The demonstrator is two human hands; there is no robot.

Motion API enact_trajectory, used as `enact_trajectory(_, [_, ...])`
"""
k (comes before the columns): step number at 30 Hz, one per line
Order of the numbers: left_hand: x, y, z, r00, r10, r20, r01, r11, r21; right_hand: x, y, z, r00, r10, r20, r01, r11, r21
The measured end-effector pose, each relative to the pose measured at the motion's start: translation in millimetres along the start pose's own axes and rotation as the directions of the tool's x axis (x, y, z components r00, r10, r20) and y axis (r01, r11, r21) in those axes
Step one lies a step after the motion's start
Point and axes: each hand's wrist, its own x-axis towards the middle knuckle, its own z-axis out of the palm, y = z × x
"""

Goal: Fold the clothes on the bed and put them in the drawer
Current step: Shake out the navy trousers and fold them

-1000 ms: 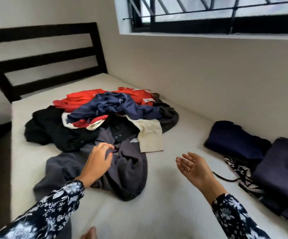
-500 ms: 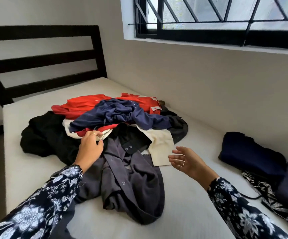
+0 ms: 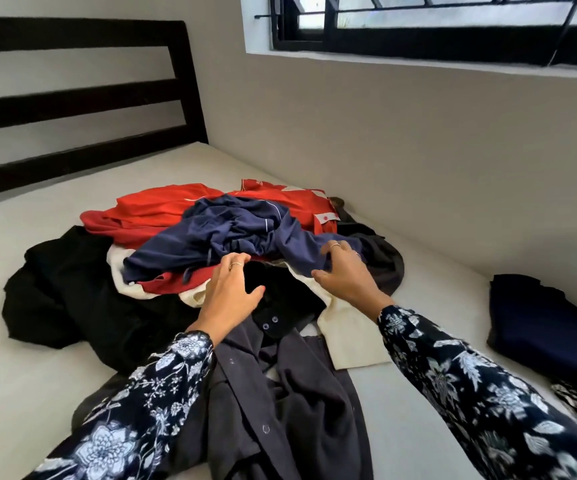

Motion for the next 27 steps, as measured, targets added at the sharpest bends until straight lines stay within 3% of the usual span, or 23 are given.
enact_trajectory(4, [23, -15, 20, 0.988, -0.063, 0.142, 0.047, 0.992, 0.113, 27, -1, 23, 0.990, -0.103, -0.097, 0.056, 0.917, -0.396])
enact_trajectory(8, [36, -35, 48, 0.895, -0.145, 0.421, 0.051, 0.972, 0.228, 59, 5, 42, 0.999, -0.015, -0.036, -0.005, 0.869, -0.495])
enact_trajectory(11, [40, -44, 60, 0.863, -0.169, 0.476, 0.045, 0.964, 0.261, 78, 8, 51, 1.000, -0.010, 0.025, 0.022, 0.853, -0.521])
enact_trajectory(13, [42, -47, 65, 0.869, -0.181, 0.460, 0.051, 0.958, 0.282, 82, 10, 53, 1.000, 0.003, 0.012, 0.002, 0.922, -0.386])
enact_trajectory(15, [40, -48, 67, 0.882, -0.175, 0.438, 0.036, 0.950, 0.309, 81, 10, 44, 0.997, 0.047, -0.064, -0.055, 0.990, -0.133])
enact_trajectory(17, [36, -47, 67, 0.897, -0.173, 0.408, 0.032, 0.944, 0.329, 73, 4, 23, 0.995, 0.059, -0.086, -0.047, 0.990, 0.131])
enact_trajectory(19, [29, -41, 63, 0.900, -0.165, 0.403, 0.028, 0.945, 0.326, 54, -3, -3, 0.994, -0.028, -0.106, 0.059, 0.952, 0.301])
enact_trajectory(21, [23, -32, 52, 0.912, -0.181, 0.370, 0.116, 0.975, 0.191, 26, -6, -35, 0.984, -0.094, -0.149, 0.148, 0.898, 0.415])
enact_trajectory(23, [17, -25, 41, 0.928, -0.238, 0.286, 0.261, 0.964, -0.047, -7, -3, -66, 0.982, -0.096, -0.162, 0.168, 0.834, 0.525])
enact_trajectory(27, [-16, -6, 28, 0.927, -0.345, 0.148, 0.375, 0.874, -0.308, -83, 20, -113, 0.994, -0.053, -0.092, 0.099, 0.779, 0.619])
